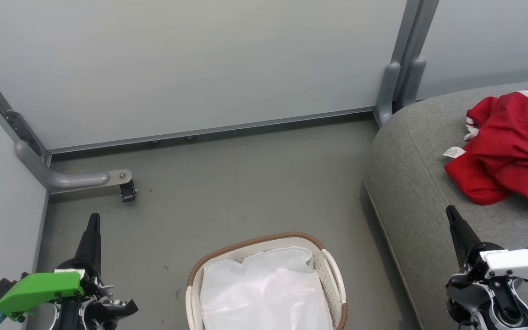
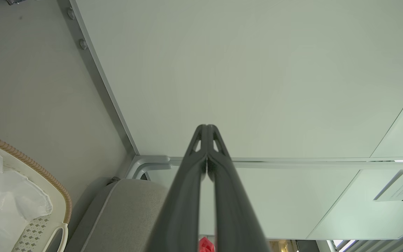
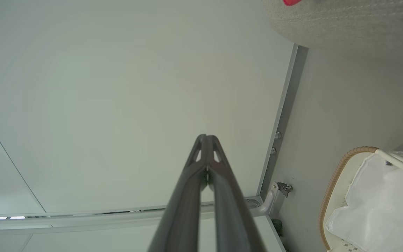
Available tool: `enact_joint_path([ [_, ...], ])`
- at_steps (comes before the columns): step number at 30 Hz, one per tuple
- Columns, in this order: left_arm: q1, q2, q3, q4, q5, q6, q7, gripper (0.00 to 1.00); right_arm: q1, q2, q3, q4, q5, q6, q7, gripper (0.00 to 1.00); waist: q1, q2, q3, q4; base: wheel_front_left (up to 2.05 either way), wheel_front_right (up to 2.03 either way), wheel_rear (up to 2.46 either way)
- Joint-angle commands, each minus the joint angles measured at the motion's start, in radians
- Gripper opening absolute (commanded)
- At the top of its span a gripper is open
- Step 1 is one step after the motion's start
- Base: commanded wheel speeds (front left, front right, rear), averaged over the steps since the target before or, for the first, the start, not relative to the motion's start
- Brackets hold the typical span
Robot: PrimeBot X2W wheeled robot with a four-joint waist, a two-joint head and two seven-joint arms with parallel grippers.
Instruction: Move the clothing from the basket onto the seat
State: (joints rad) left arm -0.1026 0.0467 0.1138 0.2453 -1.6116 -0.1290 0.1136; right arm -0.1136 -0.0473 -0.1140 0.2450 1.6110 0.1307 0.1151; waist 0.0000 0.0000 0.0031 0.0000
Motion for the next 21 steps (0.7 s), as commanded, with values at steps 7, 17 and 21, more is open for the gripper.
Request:
enact_joint_path([
  [7,-0.012,0.007,0.002,-0.002,-0.003,-0.004,0.004,0.0,0.01,-0.006,-0.002,-0.003,0.004,0.0,0.001,0.0,0.0,0.0,0.0,0.0,0.0,0.0,0.0],
  [17,-0.012,0.007,0.002,-0.002,-0.003,-0.004,0.004,0.0,0.01,-0.006,-0.002,-0.003,0.004,0.0,0.001,0.0,0.0,0.0,0.0,0.0,0.0,0.0,0.0],
  [21,-0.012,0.007,0.002,-0.002,-0.003,-0.004,0.004,0.0,0.01,-0.006,-0.002,-0.003,0.004,0.0,0.001,0.0,0.0,0.0,0.0,0.0,0.0,0.0,0.0],
])
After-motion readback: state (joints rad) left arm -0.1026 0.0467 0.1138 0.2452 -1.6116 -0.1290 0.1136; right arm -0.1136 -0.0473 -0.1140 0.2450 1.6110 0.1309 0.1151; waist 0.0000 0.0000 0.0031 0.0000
